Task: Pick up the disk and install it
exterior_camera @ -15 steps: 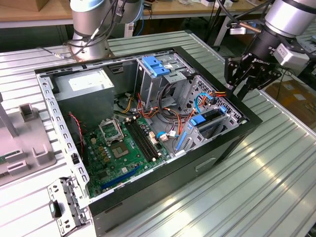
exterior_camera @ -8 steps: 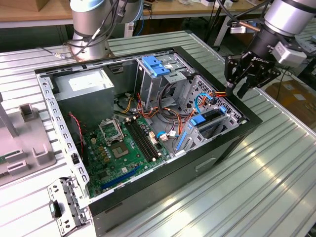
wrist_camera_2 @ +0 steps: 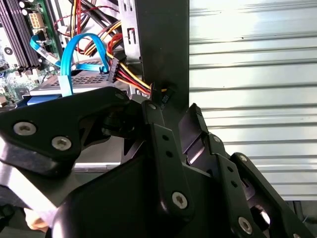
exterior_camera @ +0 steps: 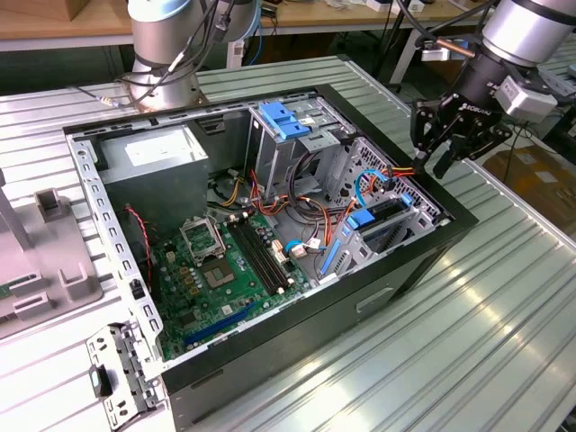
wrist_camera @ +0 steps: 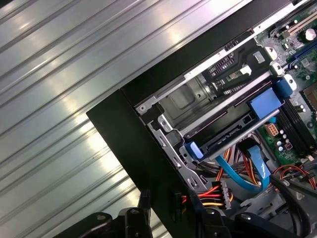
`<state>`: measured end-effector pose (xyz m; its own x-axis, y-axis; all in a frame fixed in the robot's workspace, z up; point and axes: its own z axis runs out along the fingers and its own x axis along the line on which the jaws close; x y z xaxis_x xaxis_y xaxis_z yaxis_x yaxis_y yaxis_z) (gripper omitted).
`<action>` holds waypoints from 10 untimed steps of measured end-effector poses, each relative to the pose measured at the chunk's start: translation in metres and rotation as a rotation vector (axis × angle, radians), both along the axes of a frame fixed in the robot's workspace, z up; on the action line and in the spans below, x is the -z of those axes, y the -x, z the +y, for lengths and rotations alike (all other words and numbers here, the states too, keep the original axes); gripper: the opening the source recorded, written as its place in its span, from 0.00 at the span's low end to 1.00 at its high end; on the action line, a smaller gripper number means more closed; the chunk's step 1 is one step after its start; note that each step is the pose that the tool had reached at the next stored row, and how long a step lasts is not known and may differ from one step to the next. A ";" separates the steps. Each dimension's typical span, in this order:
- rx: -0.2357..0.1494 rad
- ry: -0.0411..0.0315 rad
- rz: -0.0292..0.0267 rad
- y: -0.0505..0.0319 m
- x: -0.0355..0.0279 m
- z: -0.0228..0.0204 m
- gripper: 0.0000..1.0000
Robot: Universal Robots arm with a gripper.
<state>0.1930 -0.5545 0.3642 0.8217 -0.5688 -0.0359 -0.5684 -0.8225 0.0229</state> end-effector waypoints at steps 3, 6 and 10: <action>0.000 0.0000 0.0000 -0.0001 0.0000 0.0000 0.42; 0.000 0.0000 0.0001 -0.0001 0.0000 -0.0001 0.42; 0.000 0.0004 -0.0001 -0.0002 -0.0002 -0.0001 0.22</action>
